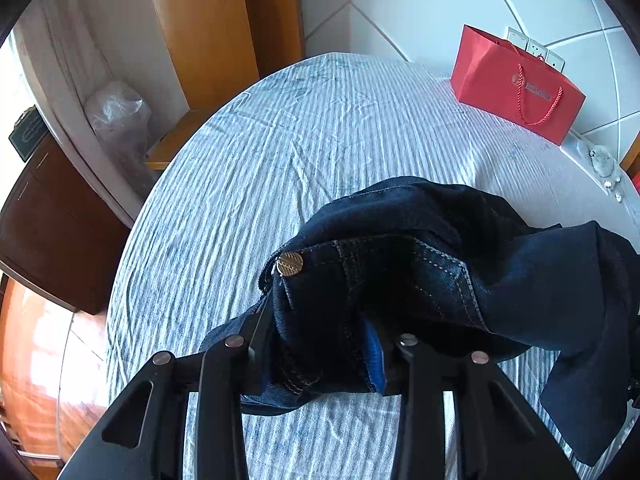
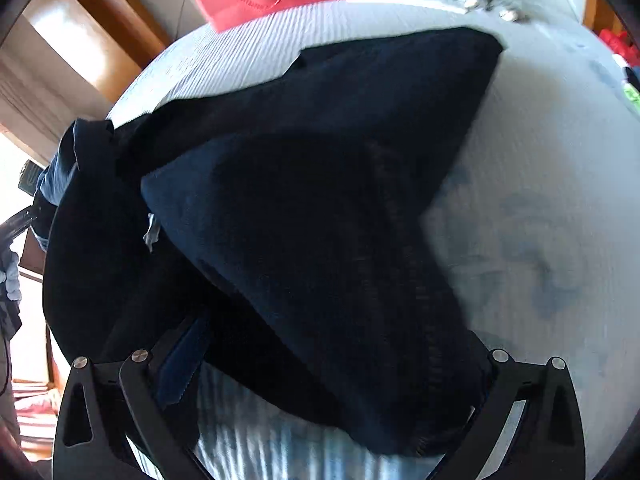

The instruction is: Fold clothes

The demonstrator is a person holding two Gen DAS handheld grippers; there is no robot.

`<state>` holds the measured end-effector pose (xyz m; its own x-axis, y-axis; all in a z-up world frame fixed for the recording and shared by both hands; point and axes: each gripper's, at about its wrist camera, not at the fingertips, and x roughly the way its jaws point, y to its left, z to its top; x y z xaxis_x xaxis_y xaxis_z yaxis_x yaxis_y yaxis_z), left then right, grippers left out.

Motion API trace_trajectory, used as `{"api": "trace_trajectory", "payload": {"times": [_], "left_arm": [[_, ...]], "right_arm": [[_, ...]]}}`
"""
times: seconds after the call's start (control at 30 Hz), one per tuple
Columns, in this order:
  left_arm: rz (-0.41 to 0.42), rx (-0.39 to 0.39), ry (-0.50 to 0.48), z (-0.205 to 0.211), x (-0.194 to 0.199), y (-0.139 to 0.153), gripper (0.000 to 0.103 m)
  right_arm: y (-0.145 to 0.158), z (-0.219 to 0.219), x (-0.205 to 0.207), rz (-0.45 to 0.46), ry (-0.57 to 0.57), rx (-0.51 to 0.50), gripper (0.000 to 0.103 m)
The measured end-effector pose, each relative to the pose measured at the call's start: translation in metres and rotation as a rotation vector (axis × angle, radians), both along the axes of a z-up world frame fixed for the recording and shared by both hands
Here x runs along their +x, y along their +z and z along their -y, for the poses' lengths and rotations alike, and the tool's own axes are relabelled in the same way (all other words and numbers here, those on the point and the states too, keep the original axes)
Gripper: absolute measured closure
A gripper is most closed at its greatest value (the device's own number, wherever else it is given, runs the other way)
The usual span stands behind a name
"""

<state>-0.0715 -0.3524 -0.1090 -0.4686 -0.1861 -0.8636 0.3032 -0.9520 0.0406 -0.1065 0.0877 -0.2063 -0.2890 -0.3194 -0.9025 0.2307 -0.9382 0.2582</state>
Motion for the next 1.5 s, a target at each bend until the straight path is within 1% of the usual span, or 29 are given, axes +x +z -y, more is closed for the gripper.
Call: {"api": "trace_trajectory", "payload": {"times": [0.1, 0.2, 0.23, 0.27, 0.3, 0.33, 0.37, 0.43, 0.47, 0.5, 0.53, 0.6, 0.63, 0.7, 0.8, 0.9, 0.97, 1.0, 1.03, 1.07, 1.1, 1.13, 1.17, 1.2, 1.23, 1.3, 1.33, 1.43, 1.5], "left_arm": [[0.0, 0.006, -0.003, 0.001, 0.0, -0.001, 0.065], [0.001, 0.014, 0.0, 0.002, -0.001, -0.002, 0.065], [0.001, 0.017, 0.001, 0.003, -0.001, -0.002, 0.065], [0.001, 0.019, 0.002, 0.003, -0.001, -0.002, 0.064], [0.0, 0.022, 0.003, 0.004, -0.001, -0.002, 0.064], [0.0, 0.025, 0.004, 0.004, -0.001, -0.002, 0.064], [0.002, 0.025, 0.004, 0.004, -0.001, -0.002, 0.064], [0.001, 0.031, 0.008, 0.005, -0.001, -0.002, 0.064], [-0.002, 0.033, 0.01, 0.005, 0.0, -0.001, 0.064], [-0.004, 0.036, 0.012, 0.005, 0.001, -0.001, 0.064], [-0.007, 0.037, 0.013, 0.005, 0.002, 0.0, 0.063], [-0.02, 0.033, 0.001, 0.004, 0.005, 0.004, 0.066], [-0.025, 0.03, -0.005, 0.003, 0.007, 0.006, 0.07], [-0.032, 0.012, -0.02, -0.001, 0.009, 0.014, 0.072], [-0.044, -0.013, -0.051, -0.005, 0.011, 0.029, 0.073], [-0.027, -0.035, -0.068, -0.01, 0.003, 0.038, 0.073], [0.005, 0.004, -0.083, -0.017, -0.004, 0.033, 0.072], [0.02, 0.022, -0.091, -0.02, -0.007, 0.03, 0.071], [0.035, 0.026, -0.1, -0.027, -0.008, 0.028, 0.067], [0.05, 0.03, -0.11, -0.035, -0.008, 0.025, 0.064], [0.065, 0.031, -0.119, -0.042, -0.008, 0.023, 0.064], [0.071, 0.006, -0.126, -0.048, -0.004, 0.023, 0.063], [0.073, 0.018, -0.118, -0.047, 0.005, 0.027, 0.061], [0.074, 0.03, -0.111, -0.046, 0.013, 0.03, 0.061], [0.075, 0.043, -0.102, -0.045, 0.022, 0.033, 0.061], [0.063, 0.089, -0.074, -0.038, 0.039, 0.047, 0.058], [0.049, 0.092, -0.066, -0.037, 0.045, 0.056, 0.057], [-0.05, 0.077, -0.045, -0.036, 0.055, 0.096, 0.057], [-0.112, 0.067, -0.044, -0.034, 0.051, 0.119, 0.055]], "right_arm": [[0.004, 0.01, -0.002, 0.008, -0.003, 0.049, 0.0], [0.01, 0.007, -0.003, 0.01, -0.009, 0.062, 0.0], [0.013, 0.006, -0.002, 0.008, -0.006, 0.077, 0.007], [0.015, 0.004, -0.001, 0.007, -0.004, 0.092, 0.018], [0.021, -0.001, 0.0, 0.024, 0.002, 0.042, 0.045], [0.026, -0.006, 0.002, 0.041, 0.008, -0.008, 0.068], [0.03, -0.012, 0.003, 0.062, 0.001, -0.079, 0.075], [0.041, -0.009, 0.01, 0.038, 0.03, -0.078, 0.087], [0.046, -0.008, 0.013, 0.025, 0.044, -0.077, 0.09], [0.051, -0.005, 0.016, 0.012, 0.056, -0.071, 0.098], [0.058, -0.004, 0.019, -0.008, 0.056, -0.063, 0.1], [0.084, -0.011, 0.029, -0.074, 0.032, -0.063, 0.1], [0.101, -0.024, 0.034, -0.115, -0.005, -0.07, 0.101], [0.128, -0.06, 0.045, -0.188, -0.094, -0.065, 0.101], [0.176, -0.129, 0.059, -0.29, -0.287, -0.004, 0.101], [0.201, -0.217, 0.071, -0.315, -0.5, 0.048, 0.101], [0.186, -0.276, 0.067, -0.257, -0.624, 0.117, 0.1], [0.173, -0.298, 0.065, -0.208, -0.656, 0.088, 0.1], [0.157, -0.324, 0.065, -0.145, -0.69, 0.038, 0.1], [0.144, -0.337, 0.062, -0.112, -0.707, 0.037, 0.1], [0.123, -0.353, 0.062, -0.056, -0.718, 0.06, 0.096], [0.097, -0.359, 0.063, 0.021, -0.717, 0.078, 0.088], [0.08, -0.363, 0.069, 0.077, -0.717, 0.081, 0.083], [0.063, -0.367, 0.074, 0.134, -0.716, 0.084, 0.071], [0.046, -0.371, 0.08, 0.189, -0.714, 0.087, 0.068], [0.052, -0.377, 0.095, 0.171, -0.718, 0.063, 0.068], [0.055, -0.38, 0.102, 0.161, -0.719, 0.051, 0.068], [0.097, -0.376, 0.101, 0.039, -0.692, 0.016, 0.068], [0.126, -0.37, 0.094, -0.047, -0.657, -0.005, 0.068]]}}
